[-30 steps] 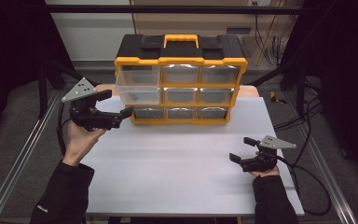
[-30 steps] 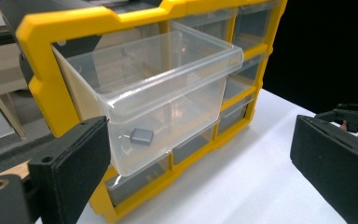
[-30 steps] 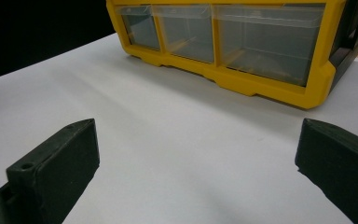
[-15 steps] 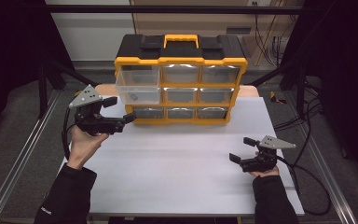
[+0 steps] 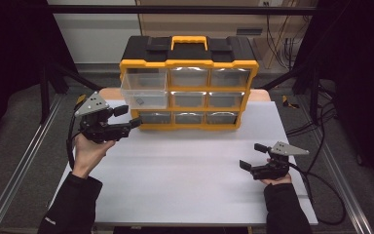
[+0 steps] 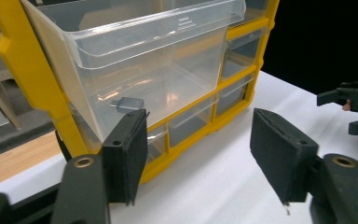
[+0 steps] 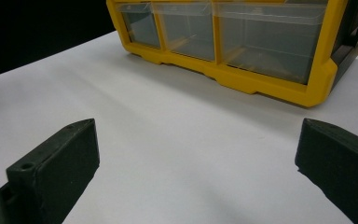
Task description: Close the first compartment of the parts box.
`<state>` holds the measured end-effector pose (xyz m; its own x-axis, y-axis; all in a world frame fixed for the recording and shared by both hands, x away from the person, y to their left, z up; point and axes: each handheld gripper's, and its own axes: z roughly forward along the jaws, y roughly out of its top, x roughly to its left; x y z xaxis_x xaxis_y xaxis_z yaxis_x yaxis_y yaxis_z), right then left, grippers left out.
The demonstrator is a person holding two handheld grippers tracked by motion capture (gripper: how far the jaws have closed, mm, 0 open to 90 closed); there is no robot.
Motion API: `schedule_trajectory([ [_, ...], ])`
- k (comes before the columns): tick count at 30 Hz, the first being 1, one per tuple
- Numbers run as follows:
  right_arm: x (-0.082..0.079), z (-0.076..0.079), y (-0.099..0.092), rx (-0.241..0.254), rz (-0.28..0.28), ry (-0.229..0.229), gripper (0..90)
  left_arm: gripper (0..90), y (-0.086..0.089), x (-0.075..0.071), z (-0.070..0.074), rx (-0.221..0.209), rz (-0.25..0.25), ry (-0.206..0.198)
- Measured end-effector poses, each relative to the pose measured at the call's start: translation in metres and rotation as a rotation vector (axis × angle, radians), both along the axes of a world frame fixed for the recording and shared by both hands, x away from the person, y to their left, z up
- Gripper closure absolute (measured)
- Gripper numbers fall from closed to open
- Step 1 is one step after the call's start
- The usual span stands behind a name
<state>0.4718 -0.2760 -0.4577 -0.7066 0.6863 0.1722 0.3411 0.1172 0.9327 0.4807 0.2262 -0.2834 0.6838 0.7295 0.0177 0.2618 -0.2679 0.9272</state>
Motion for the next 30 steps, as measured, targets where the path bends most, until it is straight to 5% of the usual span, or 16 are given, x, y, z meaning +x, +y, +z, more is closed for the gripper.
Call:
schedule_trajectory([
  [15, 0.0, 0.0, 0.0, 0.002, -0.001, -0.002, 0.3, 67.8, -0.008, 0.001, 0.006, 0.013, 0.008, -0.036],
  [30, 0.0, 0.0, 0.0, 0.003, -0.001, 0.001, 0.3, 85.9, -0.013, 0.007, 0.006, 0.015, 0.002, -0.05],
])
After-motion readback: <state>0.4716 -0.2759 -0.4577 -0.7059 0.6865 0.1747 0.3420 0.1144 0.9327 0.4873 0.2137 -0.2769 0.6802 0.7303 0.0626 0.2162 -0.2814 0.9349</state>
